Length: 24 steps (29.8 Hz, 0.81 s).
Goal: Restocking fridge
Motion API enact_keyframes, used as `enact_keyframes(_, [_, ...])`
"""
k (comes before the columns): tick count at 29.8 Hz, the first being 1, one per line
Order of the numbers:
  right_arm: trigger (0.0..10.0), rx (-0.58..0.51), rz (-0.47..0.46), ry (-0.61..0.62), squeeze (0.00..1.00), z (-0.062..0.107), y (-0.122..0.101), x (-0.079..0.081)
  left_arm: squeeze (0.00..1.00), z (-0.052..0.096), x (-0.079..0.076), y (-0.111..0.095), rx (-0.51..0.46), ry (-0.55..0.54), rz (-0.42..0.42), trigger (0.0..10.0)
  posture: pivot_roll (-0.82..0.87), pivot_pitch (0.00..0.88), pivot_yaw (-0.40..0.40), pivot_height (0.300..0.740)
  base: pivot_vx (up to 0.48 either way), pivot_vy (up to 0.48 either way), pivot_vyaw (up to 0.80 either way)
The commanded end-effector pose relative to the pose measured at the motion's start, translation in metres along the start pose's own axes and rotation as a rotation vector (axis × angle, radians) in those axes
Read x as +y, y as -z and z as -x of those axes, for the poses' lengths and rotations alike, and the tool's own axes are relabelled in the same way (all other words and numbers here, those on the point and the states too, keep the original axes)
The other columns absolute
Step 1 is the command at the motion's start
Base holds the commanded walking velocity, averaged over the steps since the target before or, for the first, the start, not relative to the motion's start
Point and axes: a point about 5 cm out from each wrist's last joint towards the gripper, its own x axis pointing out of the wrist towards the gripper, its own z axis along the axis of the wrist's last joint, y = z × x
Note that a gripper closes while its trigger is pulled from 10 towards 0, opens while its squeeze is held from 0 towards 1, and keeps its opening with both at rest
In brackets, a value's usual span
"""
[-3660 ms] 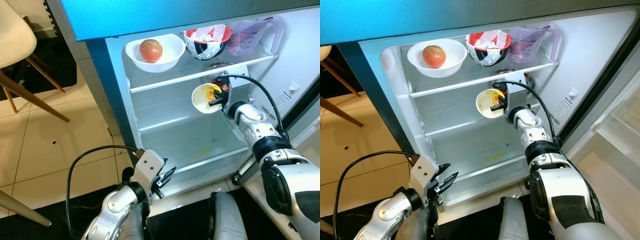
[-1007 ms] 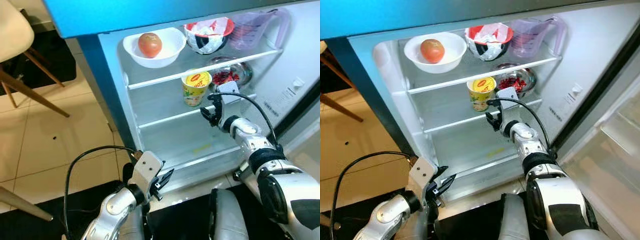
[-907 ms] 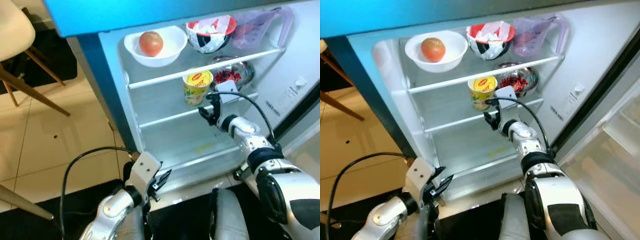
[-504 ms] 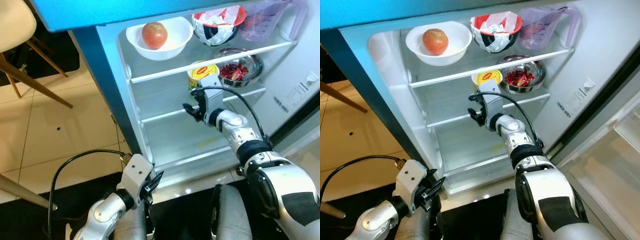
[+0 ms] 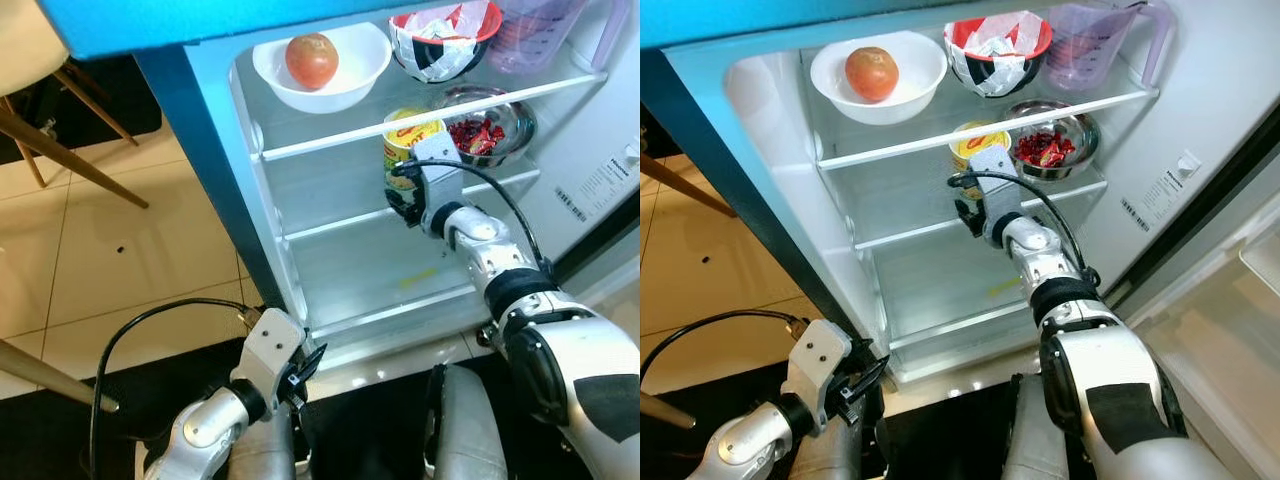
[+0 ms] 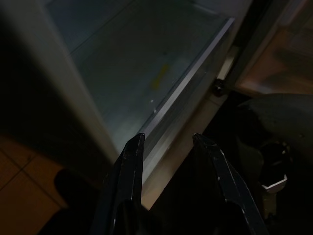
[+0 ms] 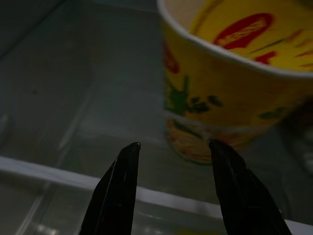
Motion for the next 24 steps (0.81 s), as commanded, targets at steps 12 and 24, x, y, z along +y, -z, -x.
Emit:
enact_keyframes(12, [10.0, -0.007, 0.021, 0.122, 0.00, 0.000, 0.001, -0.005, 0.00, 0.001, 0.003, 0.003, 0.037, -0.005, -0.015, 10.0, 0.22, 0.269, 0.041, 0.550, 0.000, 0.000, 0.00])
enact_keyframes(24, [10.0, -0.003, -0.072, 0.145, 0.00, 0.021, 0.048, -0.029, 0.00, 0.006, 0.007, 0.021, 0.087, -0.020, -0.008, 10.0, 0.12, 0.231, 0.017, 0.550, 0.000, 0.000, 0.00])
